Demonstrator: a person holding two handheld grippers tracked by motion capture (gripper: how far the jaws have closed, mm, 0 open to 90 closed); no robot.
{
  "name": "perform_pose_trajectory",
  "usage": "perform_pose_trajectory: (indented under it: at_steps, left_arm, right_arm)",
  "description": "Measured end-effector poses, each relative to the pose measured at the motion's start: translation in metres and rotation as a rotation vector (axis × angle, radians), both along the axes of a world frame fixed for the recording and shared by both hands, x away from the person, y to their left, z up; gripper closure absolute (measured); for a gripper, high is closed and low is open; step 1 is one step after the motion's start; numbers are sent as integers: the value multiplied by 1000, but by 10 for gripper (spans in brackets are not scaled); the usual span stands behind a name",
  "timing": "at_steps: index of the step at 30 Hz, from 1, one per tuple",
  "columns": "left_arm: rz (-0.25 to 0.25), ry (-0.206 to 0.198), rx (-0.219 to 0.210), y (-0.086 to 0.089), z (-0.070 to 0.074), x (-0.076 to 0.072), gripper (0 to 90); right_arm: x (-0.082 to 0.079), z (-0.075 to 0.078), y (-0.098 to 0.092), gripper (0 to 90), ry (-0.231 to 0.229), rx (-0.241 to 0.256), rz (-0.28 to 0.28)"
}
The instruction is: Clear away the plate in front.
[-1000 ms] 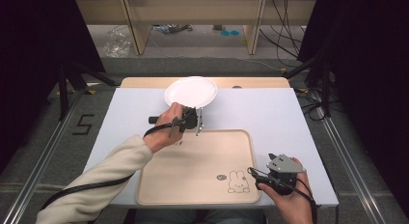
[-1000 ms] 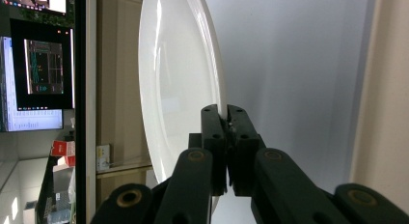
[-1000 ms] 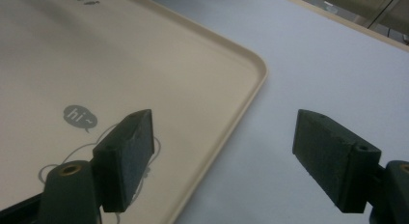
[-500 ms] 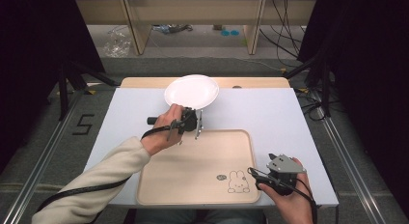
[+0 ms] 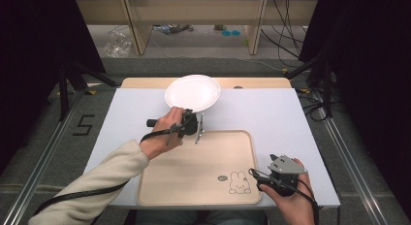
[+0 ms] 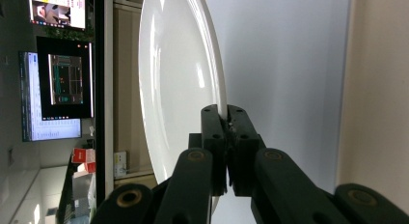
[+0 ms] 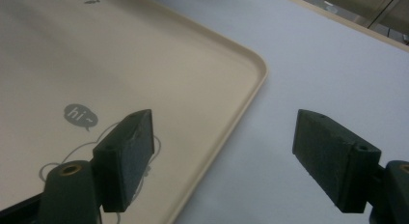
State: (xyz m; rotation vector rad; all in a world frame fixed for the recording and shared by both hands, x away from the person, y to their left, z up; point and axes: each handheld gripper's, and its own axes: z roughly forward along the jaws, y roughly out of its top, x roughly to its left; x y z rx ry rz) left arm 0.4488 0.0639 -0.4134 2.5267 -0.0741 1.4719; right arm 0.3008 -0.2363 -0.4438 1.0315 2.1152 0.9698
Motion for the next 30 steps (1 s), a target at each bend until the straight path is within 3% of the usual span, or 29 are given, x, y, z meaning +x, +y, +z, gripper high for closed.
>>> perform_pose_trajectory:
  at_steps: [30]
  left_arm:
    - [-29, -18, 4, 4, 10, -21, 873]
  right_arm:
    - [0, 0, 0, 236, -11, -6, 0]
